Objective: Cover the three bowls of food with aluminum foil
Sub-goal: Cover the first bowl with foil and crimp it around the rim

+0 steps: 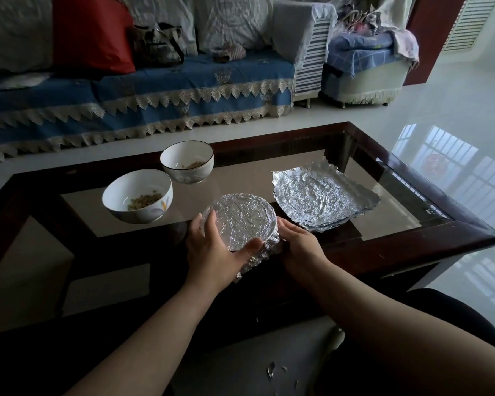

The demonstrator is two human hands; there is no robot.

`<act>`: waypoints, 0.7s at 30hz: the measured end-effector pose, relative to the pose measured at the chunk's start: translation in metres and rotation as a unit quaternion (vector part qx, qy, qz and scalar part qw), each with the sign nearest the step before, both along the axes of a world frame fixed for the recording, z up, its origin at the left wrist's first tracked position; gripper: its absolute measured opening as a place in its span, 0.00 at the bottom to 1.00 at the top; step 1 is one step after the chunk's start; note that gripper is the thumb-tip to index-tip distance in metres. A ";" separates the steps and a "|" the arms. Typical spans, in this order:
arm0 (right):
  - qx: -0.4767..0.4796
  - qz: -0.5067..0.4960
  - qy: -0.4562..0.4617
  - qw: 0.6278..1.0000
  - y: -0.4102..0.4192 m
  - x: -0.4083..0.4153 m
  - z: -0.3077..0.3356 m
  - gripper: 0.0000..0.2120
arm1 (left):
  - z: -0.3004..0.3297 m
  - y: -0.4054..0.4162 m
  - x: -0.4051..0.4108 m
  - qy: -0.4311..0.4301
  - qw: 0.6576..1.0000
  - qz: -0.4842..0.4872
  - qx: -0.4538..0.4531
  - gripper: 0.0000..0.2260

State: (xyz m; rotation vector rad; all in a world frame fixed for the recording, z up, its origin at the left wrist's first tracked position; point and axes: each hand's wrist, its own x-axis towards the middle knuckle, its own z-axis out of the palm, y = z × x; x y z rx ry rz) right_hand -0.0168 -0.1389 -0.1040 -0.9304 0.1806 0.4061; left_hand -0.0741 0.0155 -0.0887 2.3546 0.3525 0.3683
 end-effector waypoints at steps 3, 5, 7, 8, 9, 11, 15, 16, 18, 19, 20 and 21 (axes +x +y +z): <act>-0.012 -0.006 -0.002 1.000 -0.001 0.003 0.003 0.10 | 0.004 0.007 0.002 0.007 1.000 0.003 -0.004 0.62; -0.045 -0.001 -0.006 0.999 -0.003 0.006 0.005 0.09 | 0.004 0.009 0.001 0.009 1.000 -0.009 0.005 0.58; -0.086 0.010 -0.008 0.996 -0.003 0.009 0.006 0.08 | 0.003 0.013 0.001 0.002 1.000 -0.014 0.016 0.56; -0.104 0.012 -0.008 0.995 -0.003 0.009 0.006 0.08 | 0.002 0.014 0.000 0.002 1.000 -0.015 0.016 0.54; -0.118 0.011 -0.008 0.993 -0.003 0.010 0.007 0.08 | 0.002 0.015 0.000 0.001 1.000 -0.013 0.016 0.53; -0.134 0.010 -0.006 0.991 -0.002 0.011 0.006 0.08 | 0.003 0.017 0.000 -0.002 1.000 -0.009 0.018 0.54; -0.151 0.003 0.012 0.988 -0.001 0.012 0.008 0.10 | 0.002 0.015 -0.001 -0.006 1.000 -0.007 0.026 0.52; -0.154 0.001 0.018 0.988 -0.001 0.013 0.008 0.11 | 0.002 0.016 -0.001 -0.005 1.000 -0.008 0.025 0.51; -0.151 -0.004 0.021 0.988 -0.001 0.013 0.008 0.11 | 0.002 0.017 0.000 -0.003 1.000 -0.011 0.022 0.51; -0.148 -0.003 0.019 0.989 -0.001 0.014 0.009 0.10 | 0.001 0.017 0.000 -0.004 1.000 -0.013 0.022 0.51; -0.145 -0.002 0.016 0.989 -0.001 0.014 0.008 0.10 | 0.001 0.017 0.000 -0.004 1.000 -0.014 0.021 0.51; -0.146 -0.001 0.014 0.989 -0.001 0.014 0.008 0.09 | 0.001 0.016 0.000 -0.004 1.000 -0.014 0.018 0.51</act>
